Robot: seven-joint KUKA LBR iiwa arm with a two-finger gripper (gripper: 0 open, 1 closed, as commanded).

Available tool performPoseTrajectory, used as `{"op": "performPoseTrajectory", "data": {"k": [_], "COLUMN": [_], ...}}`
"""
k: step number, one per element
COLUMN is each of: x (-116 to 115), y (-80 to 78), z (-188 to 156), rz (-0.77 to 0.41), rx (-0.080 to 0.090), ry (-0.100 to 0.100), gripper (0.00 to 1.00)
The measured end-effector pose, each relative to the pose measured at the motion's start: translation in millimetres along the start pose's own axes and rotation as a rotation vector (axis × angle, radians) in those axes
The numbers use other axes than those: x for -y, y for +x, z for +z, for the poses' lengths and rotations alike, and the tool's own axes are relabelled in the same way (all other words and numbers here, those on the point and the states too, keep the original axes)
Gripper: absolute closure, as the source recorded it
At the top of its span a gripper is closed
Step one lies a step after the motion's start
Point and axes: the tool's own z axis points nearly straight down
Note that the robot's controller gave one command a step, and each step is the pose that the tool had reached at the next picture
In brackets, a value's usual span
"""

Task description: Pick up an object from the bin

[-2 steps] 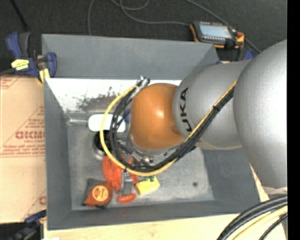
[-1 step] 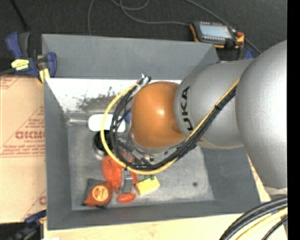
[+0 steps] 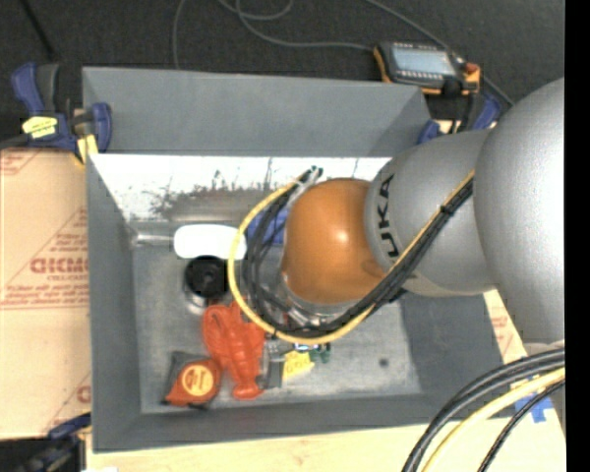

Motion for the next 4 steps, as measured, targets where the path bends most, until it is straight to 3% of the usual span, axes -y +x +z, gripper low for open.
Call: {"op": "performPoseTrajectory", "data": {"k": [1,2,3,4], "x": [29.0,28.4,13.3,-7.6], "y": [-40.3,-56.5,-50.0,-62.8], "z": [11.6,20.6,39.1,40.5], "rz": [0.077,0.16,0.171,0.034], "rx": [-0.006,0.005,-0.002,-0.002], "ry": [0.001,0.001,0.001,0.002], "gripper": [0.0,0.0,0.0,0.0]}}
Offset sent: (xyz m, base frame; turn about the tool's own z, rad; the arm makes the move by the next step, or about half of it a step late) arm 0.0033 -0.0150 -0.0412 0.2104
